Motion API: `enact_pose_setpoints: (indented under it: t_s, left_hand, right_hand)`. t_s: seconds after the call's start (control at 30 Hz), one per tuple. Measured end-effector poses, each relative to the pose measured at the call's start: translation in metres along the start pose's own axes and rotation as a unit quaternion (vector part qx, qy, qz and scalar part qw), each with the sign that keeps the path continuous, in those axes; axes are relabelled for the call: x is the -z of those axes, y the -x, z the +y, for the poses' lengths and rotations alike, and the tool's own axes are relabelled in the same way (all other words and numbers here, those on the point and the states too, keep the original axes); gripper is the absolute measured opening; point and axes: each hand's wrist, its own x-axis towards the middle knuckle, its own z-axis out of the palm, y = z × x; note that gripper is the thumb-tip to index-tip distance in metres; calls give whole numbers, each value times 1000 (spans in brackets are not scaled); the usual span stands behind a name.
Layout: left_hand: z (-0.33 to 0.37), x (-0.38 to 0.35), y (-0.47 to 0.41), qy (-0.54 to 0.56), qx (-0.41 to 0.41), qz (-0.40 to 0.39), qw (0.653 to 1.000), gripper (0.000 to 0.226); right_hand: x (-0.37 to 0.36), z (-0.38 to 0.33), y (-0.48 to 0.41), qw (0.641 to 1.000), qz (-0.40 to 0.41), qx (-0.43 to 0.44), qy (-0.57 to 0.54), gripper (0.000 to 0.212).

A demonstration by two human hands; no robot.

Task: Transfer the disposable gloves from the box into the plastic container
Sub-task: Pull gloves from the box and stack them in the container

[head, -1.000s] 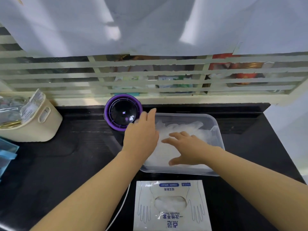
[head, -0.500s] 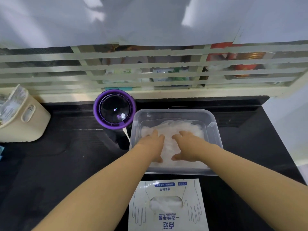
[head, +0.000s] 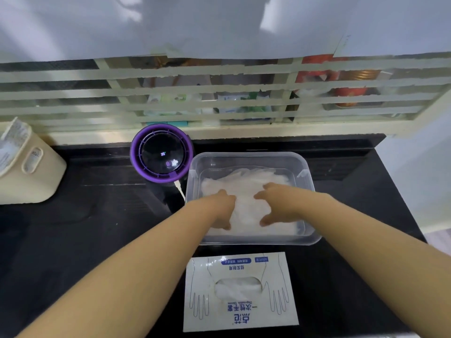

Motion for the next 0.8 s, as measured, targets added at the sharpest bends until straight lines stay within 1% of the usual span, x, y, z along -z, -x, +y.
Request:
enact_pose_setpoints:
  t_s: [0.07, 0.13, 0.2, 0.27, 0.33, 0.37, 0.43, 0.5, 0.57, 0.67, 0.73, 0.8]
  left_hand:
    - [-2, 9, 19, 1, -31, 42, 999, 62]
    - [-1, 17, 39, 30, -57, 103, 993, 55]
    - [1, 18, 62, 82, -91, 170, 978, 45]
    - [1, 11, 87, 134, -133, 240, 952, 33]
    - [-2, -4, 108, 161, -175, 294, 926, 24]
    - [-4, -14, 117, 157, -187, 304, 921, 21]
    - [-9, -34, 126, 136, -192, 298, 925, 18]
    - [-13, -54, 129, 105, -185, 269, 939, 18]
    - [-13, -71, 129, 57, -175, 218, 958, 22]
    - [-13, -97, 122, -21, -155, 147, 977, 32]
    - [-13, -110, 116, -51, -146, 135, 979, 40]
    - [-12, -120, 112, -77, -139, 133, 978, 48]
  right_hand:
    - [15, -5, 22, 996, 80, 21, 23, 59]
    - [26, -14, 43, 988, 149, 45, 17, 42]
    - [28, -30, 65, 980, 172, 94, -13, 28]
    - [18, -48, 85, 979, 135, 150, -40, 20]
    - [-5, -57, 95, 981, 62, 184, -26, 22]
    - [-20, -58, 96, 982, 25, 184, -11, 24]
    - [-52, -57, 89, 985, -29, 165, 30, 31]
    - [-81, -53, 79, 981, -43, 162, 100, 39]
    - [-98, -50, 72, 976, -17, 157, 148, 43]
    - [-110, -48, 67, 969, 44, 168, 173, 46]
    - [-118, -48, 63, 965, 72, 176, 180, 48]
    - [-123, -48, 57, 961, 94, 179, 190, 42]
